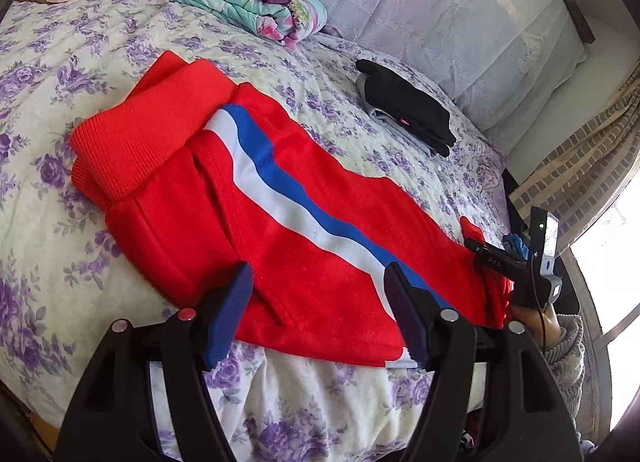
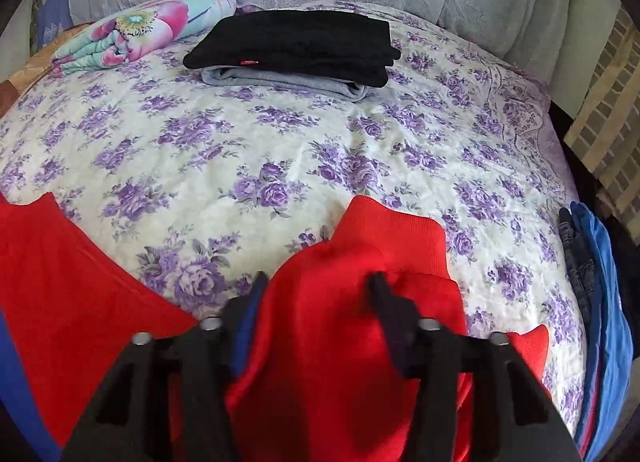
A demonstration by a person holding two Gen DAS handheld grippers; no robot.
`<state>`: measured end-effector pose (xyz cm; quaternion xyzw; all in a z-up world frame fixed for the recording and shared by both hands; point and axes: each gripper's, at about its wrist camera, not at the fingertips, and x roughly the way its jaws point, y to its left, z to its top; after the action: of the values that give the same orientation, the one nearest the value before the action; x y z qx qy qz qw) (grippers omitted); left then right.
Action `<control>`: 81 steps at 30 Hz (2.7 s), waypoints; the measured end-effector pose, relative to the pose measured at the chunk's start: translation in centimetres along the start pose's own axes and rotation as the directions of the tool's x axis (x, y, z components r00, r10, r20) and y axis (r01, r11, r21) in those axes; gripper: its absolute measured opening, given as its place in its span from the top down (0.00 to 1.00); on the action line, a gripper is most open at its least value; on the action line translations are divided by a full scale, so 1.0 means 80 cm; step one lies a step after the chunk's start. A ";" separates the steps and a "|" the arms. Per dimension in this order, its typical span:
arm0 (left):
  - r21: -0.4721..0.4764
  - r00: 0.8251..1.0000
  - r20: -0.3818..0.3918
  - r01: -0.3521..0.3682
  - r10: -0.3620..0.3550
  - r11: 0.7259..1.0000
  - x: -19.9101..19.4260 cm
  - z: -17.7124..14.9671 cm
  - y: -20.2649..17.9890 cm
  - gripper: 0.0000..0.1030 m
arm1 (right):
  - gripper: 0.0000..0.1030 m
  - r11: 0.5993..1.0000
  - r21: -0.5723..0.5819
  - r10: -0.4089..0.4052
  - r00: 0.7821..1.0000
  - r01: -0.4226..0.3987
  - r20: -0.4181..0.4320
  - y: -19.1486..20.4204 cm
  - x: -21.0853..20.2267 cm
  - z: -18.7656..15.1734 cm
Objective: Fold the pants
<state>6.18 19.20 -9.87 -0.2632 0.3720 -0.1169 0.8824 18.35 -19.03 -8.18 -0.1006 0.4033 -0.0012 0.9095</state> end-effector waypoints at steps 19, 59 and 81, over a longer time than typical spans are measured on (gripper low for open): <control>0.050 0.998 0.005 -0.055 0.055 0.997 0.007 -0.006 -0.014 0.25 | 0.43 0.482 0.728 0.411 0.860 -0.487 0.303 -0.244 -0.083 -0.209; 0.064 0.997 0.006 -0.077 0.077 0.995 0.011 -0.012 -0.022 0.20 | 0.92 0.708 0.486 0.303 0.842 -0.512 0.445 -0.273 -0.148 -0.129; 0.117 0.994 0.020 -0.111 0.110 0.987 0.017 -0.017 -0.030 0.13 | 0.70 0.526 0.665 0.408 0.844 -0.530 0.350 -0.272 -0.048 -0.189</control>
<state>6.15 16.11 -10.15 -0.1902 0.3726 -0.0880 0.9040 6.40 -42.77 -11.23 0.3900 0.3090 0.0878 0.8629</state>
